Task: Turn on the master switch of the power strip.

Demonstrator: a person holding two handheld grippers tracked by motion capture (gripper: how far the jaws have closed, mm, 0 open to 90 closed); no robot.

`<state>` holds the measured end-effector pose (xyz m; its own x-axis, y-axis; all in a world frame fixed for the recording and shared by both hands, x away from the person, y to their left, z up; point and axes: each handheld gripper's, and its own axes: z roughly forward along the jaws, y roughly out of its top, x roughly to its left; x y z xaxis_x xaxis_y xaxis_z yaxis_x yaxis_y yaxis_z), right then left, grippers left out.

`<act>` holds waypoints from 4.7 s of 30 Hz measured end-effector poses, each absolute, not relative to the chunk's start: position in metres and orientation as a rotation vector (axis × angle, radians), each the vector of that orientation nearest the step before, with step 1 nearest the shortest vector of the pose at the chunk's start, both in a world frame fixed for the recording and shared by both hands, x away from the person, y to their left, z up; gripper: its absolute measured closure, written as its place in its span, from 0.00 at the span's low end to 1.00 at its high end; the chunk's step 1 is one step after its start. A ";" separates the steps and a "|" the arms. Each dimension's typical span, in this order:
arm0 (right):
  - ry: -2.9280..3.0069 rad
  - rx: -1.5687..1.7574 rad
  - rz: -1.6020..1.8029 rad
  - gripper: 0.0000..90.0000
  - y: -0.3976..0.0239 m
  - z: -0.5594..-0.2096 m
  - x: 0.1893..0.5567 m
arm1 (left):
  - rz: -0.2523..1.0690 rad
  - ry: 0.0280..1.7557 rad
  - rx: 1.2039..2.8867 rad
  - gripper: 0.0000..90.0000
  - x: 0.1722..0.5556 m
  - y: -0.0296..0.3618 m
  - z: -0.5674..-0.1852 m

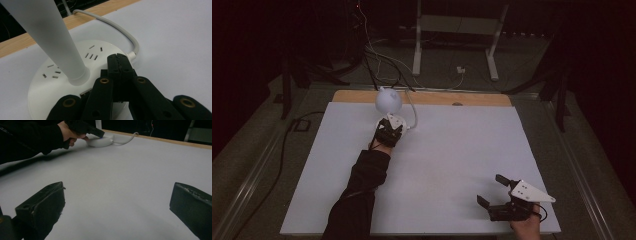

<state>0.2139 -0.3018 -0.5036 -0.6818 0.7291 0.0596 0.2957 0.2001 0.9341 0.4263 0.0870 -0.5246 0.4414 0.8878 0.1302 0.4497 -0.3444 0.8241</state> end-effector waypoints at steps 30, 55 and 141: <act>2.084 0.971 1.488 0.00 -0.303 -0.504 0.215 | 0.766 1.121 1.988 1.00 0.425 0.088 -0.516; 2.084 0.965 1.486 0.00 -0.302 -0.504 0.214 | 0.569 1.066 1.945 1.00 0.407 0.107 -0.479; 2.102 0.963 1.445 0.00 -0.298 -0.505 0.213 | 0.260 0.852 2.073 0.00 0.236 0.211 -0.515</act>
<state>0.2128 -0.2979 -0.5045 -0.6764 0.7350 0.0475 0.3074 0.2232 0.9250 0.2356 0.2111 -0.5150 0.7456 0.6555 -0.1197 0.4772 -0.3999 0.7825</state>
